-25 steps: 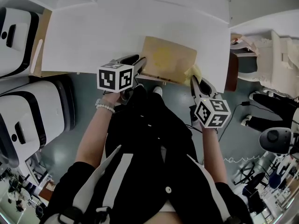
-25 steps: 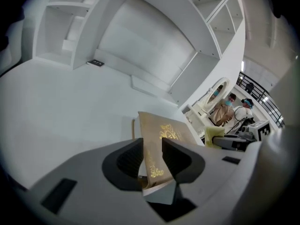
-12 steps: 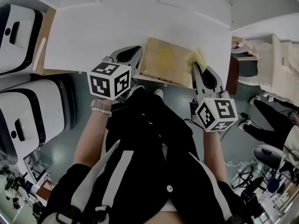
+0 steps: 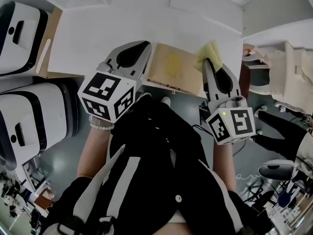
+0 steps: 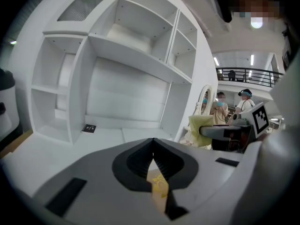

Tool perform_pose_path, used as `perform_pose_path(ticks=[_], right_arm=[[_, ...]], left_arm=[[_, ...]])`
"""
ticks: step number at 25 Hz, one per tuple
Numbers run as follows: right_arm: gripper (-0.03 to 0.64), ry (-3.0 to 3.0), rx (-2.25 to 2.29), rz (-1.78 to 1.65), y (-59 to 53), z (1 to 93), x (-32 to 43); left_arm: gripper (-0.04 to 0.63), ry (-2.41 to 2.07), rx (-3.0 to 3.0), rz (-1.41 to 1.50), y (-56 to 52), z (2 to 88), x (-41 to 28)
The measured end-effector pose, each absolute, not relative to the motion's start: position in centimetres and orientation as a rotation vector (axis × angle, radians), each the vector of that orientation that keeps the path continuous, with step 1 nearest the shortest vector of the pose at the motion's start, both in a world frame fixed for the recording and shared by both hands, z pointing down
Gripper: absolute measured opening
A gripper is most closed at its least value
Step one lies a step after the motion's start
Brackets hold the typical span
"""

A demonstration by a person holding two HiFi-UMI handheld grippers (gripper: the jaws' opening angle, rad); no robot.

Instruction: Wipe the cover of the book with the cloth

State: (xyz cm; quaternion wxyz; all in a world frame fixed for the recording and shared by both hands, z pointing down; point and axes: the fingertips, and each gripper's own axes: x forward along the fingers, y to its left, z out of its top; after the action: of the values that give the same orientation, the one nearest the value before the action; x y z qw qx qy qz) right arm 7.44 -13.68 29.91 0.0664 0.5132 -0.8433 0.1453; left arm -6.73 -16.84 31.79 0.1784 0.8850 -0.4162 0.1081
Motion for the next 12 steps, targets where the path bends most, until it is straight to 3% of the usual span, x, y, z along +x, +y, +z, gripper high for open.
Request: perform_pose_path(ticks=[12], right_arm=[[0.035,-2.646,1.487,0.349,-14.0,26.6,5.3]], left_arm=[[0.002,-1.194,2.643,0.229,-16.0,26.0,-6.2]])
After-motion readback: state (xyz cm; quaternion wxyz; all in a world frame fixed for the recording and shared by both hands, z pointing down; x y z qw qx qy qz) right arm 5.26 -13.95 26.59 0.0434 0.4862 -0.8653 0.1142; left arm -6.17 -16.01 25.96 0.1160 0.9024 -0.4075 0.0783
